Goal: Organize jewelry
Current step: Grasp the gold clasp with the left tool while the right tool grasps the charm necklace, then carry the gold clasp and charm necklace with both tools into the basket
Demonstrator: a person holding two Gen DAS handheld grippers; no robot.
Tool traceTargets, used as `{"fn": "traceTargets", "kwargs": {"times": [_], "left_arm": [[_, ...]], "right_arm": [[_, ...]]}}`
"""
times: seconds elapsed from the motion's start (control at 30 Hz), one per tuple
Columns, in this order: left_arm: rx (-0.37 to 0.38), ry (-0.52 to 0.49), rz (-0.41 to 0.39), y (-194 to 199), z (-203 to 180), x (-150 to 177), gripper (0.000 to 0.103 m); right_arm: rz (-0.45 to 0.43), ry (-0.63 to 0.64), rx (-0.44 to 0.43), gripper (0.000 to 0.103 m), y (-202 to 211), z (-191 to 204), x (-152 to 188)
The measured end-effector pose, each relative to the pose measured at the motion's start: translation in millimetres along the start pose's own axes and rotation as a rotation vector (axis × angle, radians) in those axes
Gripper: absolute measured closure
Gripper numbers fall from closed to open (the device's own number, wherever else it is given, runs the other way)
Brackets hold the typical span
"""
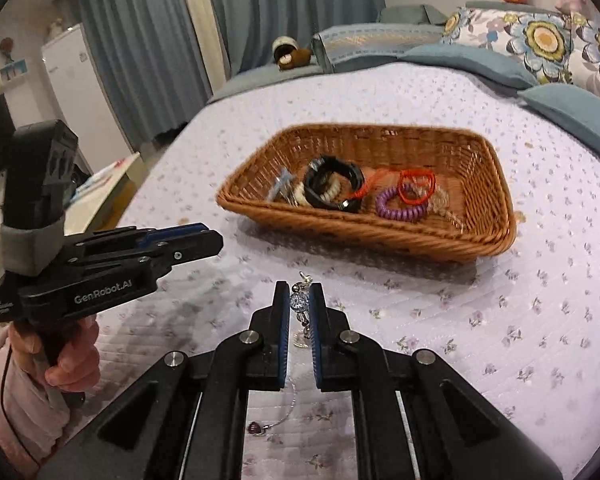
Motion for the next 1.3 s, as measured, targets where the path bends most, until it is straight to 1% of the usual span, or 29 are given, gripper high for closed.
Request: {"fn": "traceTargets", "kwargs": {"times": [0.2, 0.3, 0.47, 0.7, 0.87, 0.97, 1.1, 1.23, 1.3], "left_arm": [[-0.021, 0.001, -0.031, 6, -1, -8, 0.083], [-0.038, -0.009, -0.053, 11, -3, -14, 0.083], [-0.052, -0.019, -0.069, 15, -6, -26, 0.083], [-0.079, -0.029, -0.089, 15, -7, -43, 0.083], [-0.091, -0.053, -0.118, 10, -16, -65, 0.083], [-0.094, -0.075, -0.133, 4, -23, -77, 0.083], [-0.105, -0.094, -0.145, -8, -27, -89, 0.083], [-0.133, -0.117, -0.151, -21, -30, -93, 0.083], [-0.145, -0.125, -0.142, -31, -30, -94, 0.083]], "right_arm": [[-0.056, 0.008, 0.006, 0.092, 19, 3, -18], [-0.106, 0.016, 0.028, 0.092, 34, 1, -38], [-0.162, 0.015, 0.075, 0.092, 53, -12, -67], [-0.199, 0.024, 0.133, 0.092, 55, -34, -100], [-0.193, 0.027, 0.162, 0.092, 40, -54, -116], [-0.174, 0.019, 0.174, 0.092, 25, -68, -118], [-0.147, -0.014, 0.170, 0.092, 7, -83, -109], [-0.105, -0.046, 0.168, 0.092, -13, -99, -95], [-0.087, -0.067, 0.160, 0.092, -21, -106, -88]]}}
Point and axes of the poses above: each gripper's, at about its wrist camera, not at the fingertips, and y roughly against the way its jaws point, z to its left, x to its underside, the point moved 7 cm from there along -y, roughly the way its jaws point, and after that the axes turned 15 degrees about y, right-handed, at the moved point
